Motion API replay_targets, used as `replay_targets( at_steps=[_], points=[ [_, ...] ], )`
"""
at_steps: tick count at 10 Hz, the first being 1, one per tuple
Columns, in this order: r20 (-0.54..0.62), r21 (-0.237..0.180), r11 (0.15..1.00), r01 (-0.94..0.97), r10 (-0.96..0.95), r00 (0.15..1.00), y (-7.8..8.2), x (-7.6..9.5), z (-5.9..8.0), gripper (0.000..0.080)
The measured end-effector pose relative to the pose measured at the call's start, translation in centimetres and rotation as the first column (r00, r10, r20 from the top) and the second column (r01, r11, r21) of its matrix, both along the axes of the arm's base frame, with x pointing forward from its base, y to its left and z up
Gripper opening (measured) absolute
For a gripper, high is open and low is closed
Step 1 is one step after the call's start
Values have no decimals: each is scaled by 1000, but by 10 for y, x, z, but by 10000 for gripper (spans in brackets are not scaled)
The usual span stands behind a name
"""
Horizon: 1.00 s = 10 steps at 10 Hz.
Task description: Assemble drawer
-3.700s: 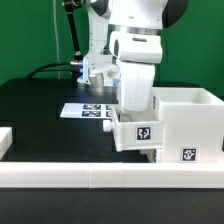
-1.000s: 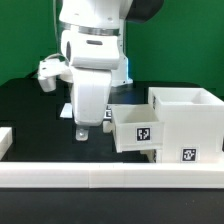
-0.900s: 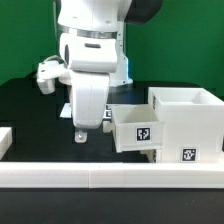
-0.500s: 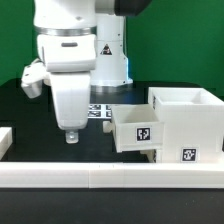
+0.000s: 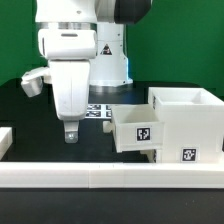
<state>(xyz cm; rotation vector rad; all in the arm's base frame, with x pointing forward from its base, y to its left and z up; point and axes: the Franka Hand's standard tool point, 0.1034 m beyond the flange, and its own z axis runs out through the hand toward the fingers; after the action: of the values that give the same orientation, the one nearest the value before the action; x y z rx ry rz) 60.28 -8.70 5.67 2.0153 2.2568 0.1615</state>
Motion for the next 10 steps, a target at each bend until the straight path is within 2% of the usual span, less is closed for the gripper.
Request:
replay_targets(
  at_steps=[1, 2, 8, 10],
  points=[
    [63, -4, 1000, 5, -5, 998, 1, 0, -1, 649],
    [37, 2, 1000, 19, -19, 999, 4, -6, -3, 649],
    [21, 16, 998, 63, -63, 998, 57, -9, -11, 649],
    [17, 8, 998, 57, -57, 998, 61, -4, -8, 649]
  ],
)
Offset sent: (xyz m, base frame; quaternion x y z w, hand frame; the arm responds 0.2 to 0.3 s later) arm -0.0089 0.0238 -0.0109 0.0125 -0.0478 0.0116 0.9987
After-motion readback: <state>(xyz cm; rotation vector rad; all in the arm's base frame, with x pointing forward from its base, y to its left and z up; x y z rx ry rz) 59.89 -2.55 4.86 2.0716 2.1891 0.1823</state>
